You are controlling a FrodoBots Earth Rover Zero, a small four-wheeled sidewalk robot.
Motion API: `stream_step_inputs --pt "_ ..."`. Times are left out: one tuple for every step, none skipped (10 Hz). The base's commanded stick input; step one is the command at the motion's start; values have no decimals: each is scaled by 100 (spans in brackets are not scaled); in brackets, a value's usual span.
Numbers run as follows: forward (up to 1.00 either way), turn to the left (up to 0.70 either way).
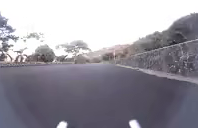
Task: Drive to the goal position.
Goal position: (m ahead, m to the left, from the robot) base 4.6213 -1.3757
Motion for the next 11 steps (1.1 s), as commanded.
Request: stream_step_inputs --pt "70 0" --pt "70 0" --pt "70 0" --pt "70 0" --pt "70 0" --pt "70 0" --pt "70 0" --pt "70 0" --pt "70 0" --pt "70 0" --pt "70 0"
